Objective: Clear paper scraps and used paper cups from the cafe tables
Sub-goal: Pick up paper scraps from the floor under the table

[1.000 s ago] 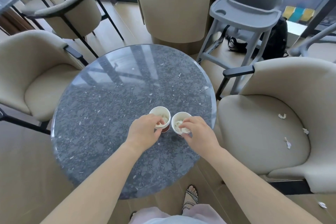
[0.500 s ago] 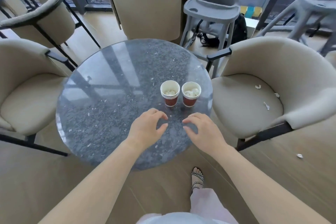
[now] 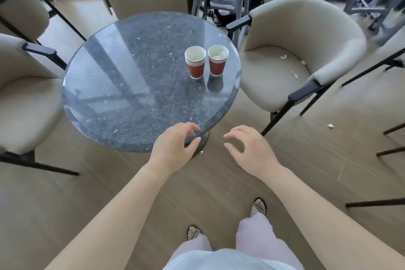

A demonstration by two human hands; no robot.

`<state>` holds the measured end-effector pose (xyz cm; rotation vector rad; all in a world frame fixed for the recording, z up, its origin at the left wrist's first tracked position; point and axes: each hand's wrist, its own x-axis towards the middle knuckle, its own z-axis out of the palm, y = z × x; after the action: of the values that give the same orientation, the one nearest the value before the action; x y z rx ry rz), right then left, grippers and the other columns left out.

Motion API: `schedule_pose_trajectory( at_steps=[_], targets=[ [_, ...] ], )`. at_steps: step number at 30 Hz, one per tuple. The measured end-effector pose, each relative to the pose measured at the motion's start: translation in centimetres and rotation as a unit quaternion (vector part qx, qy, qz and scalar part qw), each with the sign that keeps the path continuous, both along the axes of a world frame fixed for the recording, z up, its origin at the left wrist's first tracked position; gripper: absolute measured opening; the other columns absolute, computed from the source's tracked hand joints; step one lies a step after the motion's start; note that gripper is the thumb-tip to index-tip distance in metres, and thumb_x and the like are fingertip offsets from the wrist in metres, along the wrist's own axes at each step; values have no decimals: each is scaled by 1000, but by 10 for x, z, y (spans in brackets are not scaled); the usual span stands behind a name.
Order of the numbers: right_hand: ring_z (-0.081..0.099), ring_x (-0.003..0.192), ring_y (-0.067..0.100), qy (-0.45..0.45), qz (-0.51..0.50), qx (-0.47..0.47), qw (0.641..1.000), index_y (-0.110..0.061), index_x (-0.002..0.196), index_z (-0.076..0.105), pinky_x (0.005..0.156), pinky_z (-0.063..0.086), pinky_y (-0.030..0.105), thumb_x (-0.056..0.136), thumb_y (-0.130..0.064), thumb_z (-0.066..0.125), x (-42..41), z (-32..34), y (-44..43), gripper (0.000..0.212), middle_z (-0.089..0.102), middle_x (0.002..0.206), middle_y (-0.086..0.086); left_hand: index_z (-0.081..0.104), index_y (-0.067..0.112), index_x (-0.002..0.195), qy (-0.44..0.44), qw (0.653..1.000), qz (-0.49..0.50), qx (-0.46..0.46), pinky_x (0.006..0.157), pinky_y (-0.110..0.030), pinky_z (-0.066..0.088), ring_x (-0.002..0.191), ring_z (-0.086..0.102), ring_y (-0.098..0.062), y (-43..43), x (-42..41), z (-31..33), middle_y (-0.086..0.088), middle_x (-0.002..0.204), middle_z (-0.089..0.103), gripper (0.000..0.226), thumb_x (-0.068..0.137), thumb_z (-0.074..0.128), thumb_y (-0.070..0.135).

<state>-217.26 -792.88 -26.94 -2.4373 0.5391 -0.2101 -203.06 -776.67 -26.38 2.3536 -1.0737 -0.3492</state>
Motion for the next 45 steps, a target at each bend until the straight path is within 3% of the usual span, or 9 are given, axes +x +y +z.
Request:
schedule_pose_trajectory(
  at_steps=[11,15,21,28,33,39,45],
  targets=[
    [52,99,16,31,8,21,999,-20,99,66,82,43,27,85,-24,62,-63,-26,-21,16,61,105,-5,57,30,109,27,998,-19,48,76,-27,45,91,54,-9,-38,-72,-22,12,98,59,22,88,55,35],
    [51,98,13,41,22,24,999,-21,100,66,79,42,26,86,-25,60,-84,-37,-53,16,60,106,-8,56,29,109,40,997,-8,60,76,-32,49,92,55,-12,-72,-91,-35,11,98,59,22,88,54,36],
    [51,97,15,45,31,33,998,-21,101,65,75,46,29,86,-26,60,-95,-88,-88,17,59,108,-6,56,30,109,60,995,14,79,79,-32,47,93,54,-12,-110,-105,-88,13,95,57,23,87,55,36],
    [53,98,17,39,-1,45,998,-18,103,65,79,43,25,85,-24,62,-76,-234,-111,19,60,109,-2,57,28,107,65,991,8,119,79,-28,44,95,56,-13,-126,-74,-231,11,93,57,23,86,57,35],
    [52,103,16,55,-22,63,996,-21,104,64,80,47,30,86,-27,60,-70,-351,-123,20,58,112,-3,57,27,107,72,989,0,128,78,-27,44,95,57,-12,-148,-67,-345,10,95,60,23,86,58,35],
    [51,100,16,60,-14,67,996,-21,103,64,78,48,32,86,-26,60,-53,-500,-145,18,58,108,-3,55,29,107,71,986,-33,145,82,-34,49,95,57,-11,-181,-52,-496,11,98,61,23,86,55,38],
    [50,103,14,66,-26,51,996,-20,104,63,80,41,24,87,-27,59,-28,-642,-164,19,57,110,-4,56,29,103,64,989,-36,128,80,-34,50,91,58,-12,-197,-34,-642,9,96,61,20,84,57,36]
  ],
)
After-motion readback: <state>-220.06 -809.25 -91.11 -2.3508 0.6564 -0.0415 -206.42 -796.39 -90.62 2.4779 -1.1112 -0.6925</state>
